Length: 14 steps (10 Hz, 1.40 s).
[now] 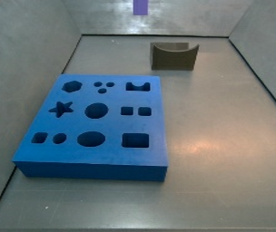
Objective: Insert the double-square object.
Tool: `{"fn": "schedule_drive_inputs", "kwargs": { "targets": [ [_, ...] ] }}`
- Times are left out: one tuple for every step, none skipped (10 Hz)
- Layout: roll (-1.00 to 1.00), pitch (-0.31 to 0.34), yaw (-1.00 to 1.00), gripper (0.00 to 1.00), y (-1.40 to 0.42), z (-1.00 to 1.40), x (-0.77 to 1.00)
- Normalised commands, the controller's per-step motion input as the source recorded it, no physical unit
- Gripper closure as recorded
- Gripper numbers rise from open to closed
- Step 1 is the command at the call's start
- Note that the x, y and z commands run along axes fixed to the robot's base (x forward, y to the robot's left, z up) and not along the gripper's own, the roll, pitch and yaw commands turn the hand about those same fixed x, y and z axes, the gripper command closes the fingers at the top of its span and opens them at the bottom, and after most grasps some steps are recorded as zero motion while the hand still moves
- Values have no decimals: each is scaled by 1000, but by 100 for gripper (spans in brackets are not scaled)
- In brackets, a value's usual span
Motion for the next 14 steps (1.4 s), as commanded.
{"fn": "schedule_drive_inputs", "kwargs": {
  "targets": [
    [-33,-9,-1000,100,0,-306,0],
    [-33,-16,-1000,100,0,-334,0],
    [-49,-50,-1000,100,0,-429,0],
    [-53,-51,-1000,100,0,-466,0],
    [-53,-50,-1000,100,0,-471,0],
    [-53,-51,-1000,100,0,-471,0],
    [-53,-53,-1000,100,0,-471,0],
    [-60,-51,-1000,100,0,-517,-6],
    [-70,-63,-994,100,0,-543,-23],
    [-74,-69,-986,100,-3,-554,-29],
    [-74,-70,-986,100,-3,-554,-31],
    [-157,0,-911,100,0,-291,-40],
    [-109,0,-811,100,0,-17,-249],
    [-51,0,-840,100,0,0,-269]
  ]
}}
